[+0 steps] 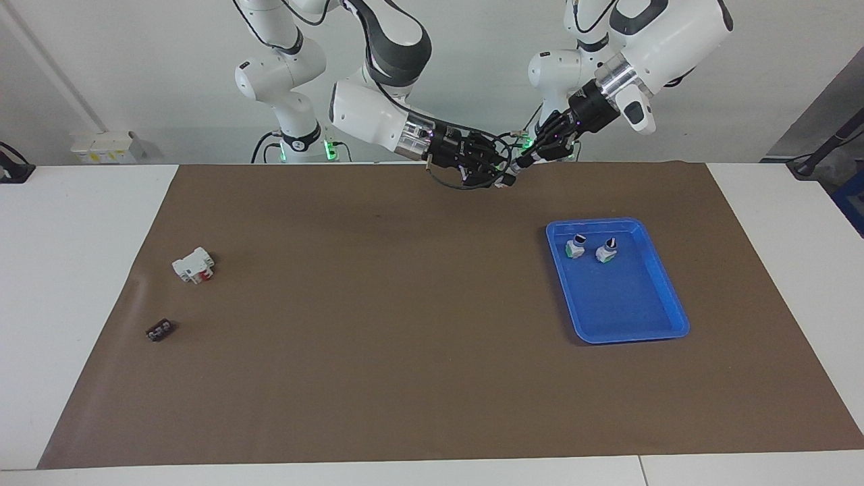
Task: Turn and place switch with both arms
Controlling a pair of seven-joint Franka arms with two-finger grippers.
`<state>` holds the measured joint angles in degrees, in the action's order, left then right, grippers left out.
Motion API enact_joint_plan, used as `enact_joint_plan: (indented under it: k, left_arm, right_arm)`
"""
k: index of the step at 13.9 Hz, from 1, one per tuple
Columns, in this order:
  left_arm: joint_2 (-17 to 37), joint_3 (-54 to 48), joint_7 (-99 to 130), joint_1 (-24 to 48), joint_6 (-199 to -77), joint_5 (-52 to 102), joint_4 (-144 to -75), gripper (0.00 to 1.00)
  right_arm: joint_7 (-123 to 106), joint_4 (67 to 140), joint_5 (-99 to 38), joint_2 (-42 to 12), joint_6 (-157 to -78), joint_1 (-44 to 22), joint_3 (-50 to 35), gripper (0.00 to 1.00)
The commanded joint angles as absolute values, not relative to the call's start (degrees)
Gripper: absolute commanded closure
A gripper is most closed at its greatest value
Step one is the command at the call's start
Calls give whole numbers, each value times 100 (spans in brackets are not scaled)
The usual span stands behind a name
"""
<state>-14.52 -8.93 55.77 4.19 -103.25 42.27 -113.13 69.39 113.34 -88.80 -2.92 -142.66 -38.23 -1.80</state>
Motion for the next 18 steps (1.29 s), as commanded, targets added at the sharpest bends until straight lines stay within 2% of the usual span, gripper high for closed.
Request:
enact_joint_plan:
  k: [1, 15, 16, 17, 18]
  left_arm:
    - [-1652, -1299, 5142, 545, -9756, 3957, -11452, 100]
    - [-1661, -1336, 4307, 536, -9378, 3577, -11382, 100]
    - [-1661, -1336, 4315, 536, -9378, 3577, -11382, 100]
    - [-1661, -1336, 4315, 536, -9378, 3577, -11391, 100]
    - [-1661, -1336, 4307, 536, -9361, 3577, -11382, 100]
  right_arm:
    - [6926, 10978, -9018, -448, -14414, -3841, -202, 100]
    - [6970, 10978, -9009, -448, -14414, -3841, -202, 100]
    - [6978, 10986, -9009, -448, -14414, -3841, -202, 64]
    - [6935, 10978, -8974, -448, -14431, -3841, -202, 19]
    - [6900, 10986, -8939, -387, -14527, -3841, -202, 0]
